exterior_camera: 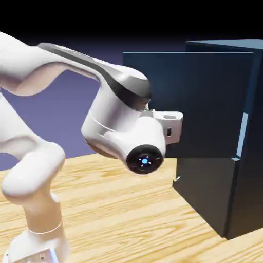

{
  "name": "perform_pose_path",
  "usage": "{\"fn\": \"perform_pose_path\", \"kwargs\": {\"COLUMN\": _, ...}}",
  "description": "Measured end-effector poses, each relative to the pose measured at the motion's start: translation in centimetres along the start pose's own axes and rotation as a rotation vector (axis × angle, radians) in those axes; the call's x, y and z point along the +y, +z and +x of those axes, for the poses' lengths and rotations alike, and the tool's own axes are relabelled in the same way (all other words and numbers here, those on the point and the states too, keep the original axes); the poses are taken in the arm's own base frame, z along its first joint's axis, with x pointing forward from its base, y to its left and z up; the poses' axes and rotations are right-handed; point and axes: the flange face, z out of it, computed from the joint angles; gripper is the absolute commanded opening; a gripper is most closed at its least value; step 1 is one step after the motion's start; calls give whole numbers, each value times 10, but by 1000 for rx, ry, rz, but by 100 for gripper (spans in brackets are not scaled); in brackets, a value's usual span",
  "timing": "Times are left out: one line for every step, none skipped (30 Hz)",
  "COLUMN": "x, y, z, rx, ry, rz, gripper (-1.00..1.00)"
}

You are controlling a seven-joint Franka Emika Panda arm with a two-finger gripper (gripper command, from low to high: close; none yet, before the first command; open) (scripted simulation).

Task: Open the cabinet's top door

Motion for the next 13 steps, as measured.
{"fn": "perform_pose_path", "kwargs": {"x": 3, "y": -7, "z": 3, "rx": -18, "ry": 0, "rz": 18, "gripper": -100}}
{"fn": "perform_pose_path", "kwargs": {"x": 5, "y": -15, "z": 5, "rx": -35, "ry": 0, "rz": 35, "gripper": -100}}
{"fn": "perform_pose_path", "kwargs": {"x": 8, "y": -22, "z": 8, "rx": -52, "ry": 0, "rz": 52, "gripper": -100}}
{"fn": "perform_pose_path", "kwargs": {"x": 11, "y": -28, "z": 11, "rx": -69, "ry": 0, "rz": 69, "gripper": -100}}
{"fn": "perform_pose_path", "kwargs": {"x": 14, "y": -35, "z": 14, "rx": -86, "ry": 0, "rz": 86, "gripper": -100}}
{"fn": "perform_pose_path", "kwargs": {"x": 17, "y": -41, "z": 17, "rx": -103, "ry": 0, "rz": 103, "gripper": -100}}
{"fn": "perform_pose_path", "kwargs": {"x": 20, "y": -47, "z": 20, "rx": -119, "ry": 0, "rz": 119, "gripper": -100}}
{"fn": "perform_pose_path", "kwargs": {"x": 23, "y": -53, "z": 23, "rx": -135, "ry": 0, "rz": 135, "gripper": -100}}
{"fn": "perform_pose_path", "kwargs": {"x": 27, "y": -58, "z": 27, "rx": -151, "ry": 0, "rz": 151, "gripper": -100}}
{"fn": "perform_pose_path", "kwargs": {"x": 30, "y": -63, "z": 30, "rx": -168, "ry": 0, "rz": 168, "gripper": -100}}
{"fn": "perform_pose_path", "kwargs": {"x": 33, "y": -68, "z": 33, "rx": -183, "ry": 0, "rz": 184, "gripper": -100}}
{"fn": "perform_pose_path", "kwargs": {"x": 36, "y": -74, "z": 36, "rx": -198, "ry": 0, "rz": 198, "gripper": -100}}
{"fn": "perform_pose_path", "kwargs": {"x": 40, "y": -78, "z": 39, "rx": -211, "ry": 0, "rz": 212, "gripper": -100}}
